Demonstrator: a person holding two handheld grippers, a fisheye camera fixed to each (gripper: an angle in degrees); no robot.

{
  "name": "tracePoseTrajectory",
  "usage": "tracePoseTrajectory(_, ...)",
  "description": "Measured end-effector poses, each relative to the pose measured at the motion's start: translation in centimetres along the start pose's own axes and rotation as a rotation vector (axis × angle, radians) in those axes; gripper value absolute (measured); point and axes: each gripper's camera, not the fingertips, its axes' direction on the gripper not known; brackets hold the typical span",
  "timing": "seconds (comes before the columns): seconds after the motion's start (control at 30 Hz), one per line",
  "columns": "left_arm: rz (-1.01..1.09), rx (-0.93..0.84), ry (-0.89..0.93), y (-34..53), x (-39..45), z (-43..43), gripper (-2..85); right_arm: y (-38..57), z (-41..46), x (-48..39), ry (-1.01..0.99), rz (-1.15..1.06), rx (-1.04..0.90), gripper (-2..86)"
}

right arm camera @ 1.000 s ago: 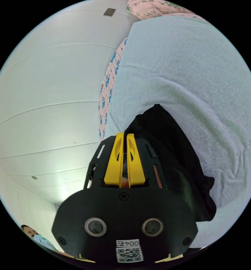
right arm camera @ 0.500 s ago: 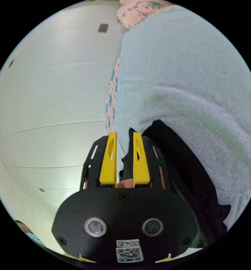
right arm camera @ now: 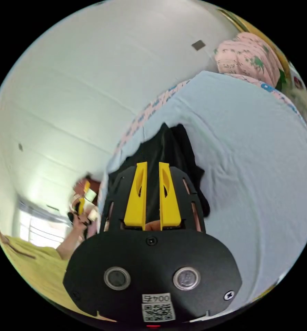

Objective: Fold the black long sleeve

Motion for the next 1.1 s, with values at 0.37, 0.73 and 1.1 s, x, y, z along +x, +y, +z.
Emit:
tracePoseTrajectory(0.37,0.613,-0.557,-0.433,23.9,15.6,9.4,5.9,23.8,8.2,-10.5,0.475,-0.317,-0.456,4.2)
tracePoseTrajectory(0.73,0.811,-0.613,-0.496,28.8,19.6,16.1,5.6,31.0,12.8,-15.5,0.531,-0.388,-0.536,-0.1)
tracePoseTrajectory(1.1,0.855,-0.744,-0.458,29.2,19.6,16.6,2.9,32.7,10.8,-17.4,0.585,-0.381,-0.478,-0.2)
